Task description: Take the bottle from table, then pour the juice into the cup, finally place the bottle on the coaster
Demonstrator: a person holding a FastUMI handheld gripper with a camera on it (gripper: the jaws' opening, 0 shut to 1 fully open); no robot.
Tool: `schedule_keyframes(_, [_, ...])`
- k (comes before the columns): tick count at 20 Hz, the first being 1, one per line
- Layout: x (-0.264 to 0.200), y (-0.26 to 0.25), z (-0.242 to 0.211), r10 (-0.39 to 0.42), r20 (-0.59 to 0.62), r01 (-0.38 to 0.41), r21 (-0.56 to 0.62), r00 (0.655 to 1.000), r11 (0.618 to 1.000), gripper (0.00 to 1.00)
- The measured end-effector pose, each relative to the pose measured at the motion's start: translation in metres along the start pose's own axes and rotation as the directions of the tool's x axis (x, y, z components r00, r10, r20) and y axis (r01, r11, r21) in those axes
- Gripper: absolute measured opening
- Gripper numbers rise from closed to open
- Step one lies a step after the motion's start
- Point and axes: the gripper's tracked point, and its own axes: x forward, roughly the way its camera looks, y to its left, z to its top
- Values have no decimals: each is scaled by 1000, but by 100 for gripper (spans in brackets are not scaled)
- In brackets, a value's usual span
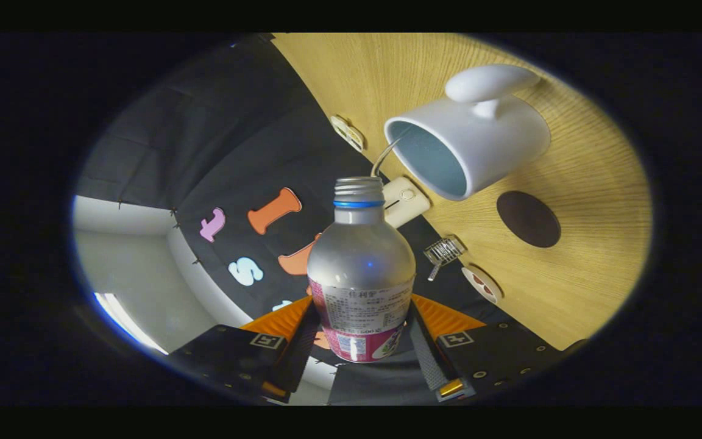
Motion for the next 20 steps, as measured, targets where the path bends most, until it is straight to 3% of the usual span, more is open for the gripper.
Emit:
schedule_keyframes(12, [0, 11, -4, -9, 5, 9, 97, 1000, 995, 77])
schedule_keyframes(20, [8, 29, -19, 27, -6, -25, 179, 1000, 983, 77])
